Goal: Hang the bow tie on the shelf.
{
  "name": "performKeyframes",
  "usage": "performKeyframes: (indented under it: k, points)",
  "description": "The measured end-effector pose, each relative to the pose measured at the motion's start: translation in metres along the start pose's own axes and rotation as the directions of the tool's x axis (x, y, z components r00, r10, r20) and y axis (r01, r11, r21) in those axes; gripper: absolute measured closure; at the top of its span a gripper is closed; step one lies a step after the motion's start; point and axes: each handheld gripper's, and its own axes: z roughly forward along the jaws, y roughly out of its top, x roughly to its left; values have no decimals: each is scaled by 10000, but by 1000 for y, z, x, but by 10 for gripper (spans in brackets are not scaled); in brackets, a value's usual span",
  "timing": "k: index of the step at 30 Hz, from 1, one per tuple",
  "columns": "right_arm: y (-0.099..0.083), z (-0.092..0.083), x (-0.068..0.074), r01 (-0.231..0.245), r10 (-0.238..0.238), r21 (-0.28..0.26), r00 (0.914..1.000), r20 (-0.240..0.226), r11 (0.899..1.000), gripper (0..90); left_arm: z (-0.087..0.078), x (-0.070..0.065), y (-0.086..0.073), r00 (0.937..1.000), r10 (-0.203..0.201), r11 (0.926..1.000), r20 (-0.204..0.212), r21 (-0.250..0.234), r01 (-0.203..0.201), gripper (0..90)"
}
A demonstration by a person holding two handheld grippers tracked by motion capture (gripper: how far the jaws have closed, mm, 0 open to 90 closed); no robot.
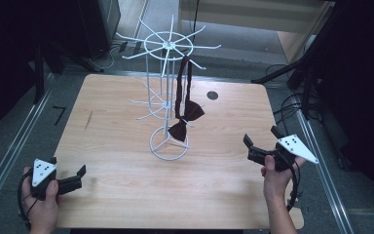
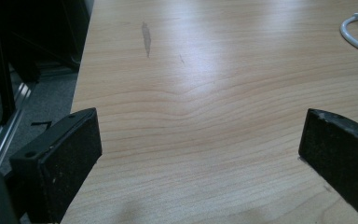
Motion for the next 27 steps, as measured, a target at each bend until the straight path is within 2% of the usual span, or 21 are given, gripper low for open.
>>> performKeyframes:
  k: [14, 27]
  points:
    - [-41, -16, -24, -279, 242, 654, 9981, 572, 9975, 0, 0, 0, 0, 10000, -60, 10000, 7, -1, 60, 0]
    - [-77, -37, -43, -490, 348, 1406, 9943, 1012, 9889, 0, 0, -1, 0, 10000, 1, 10000, -93, -45, -2, 0]
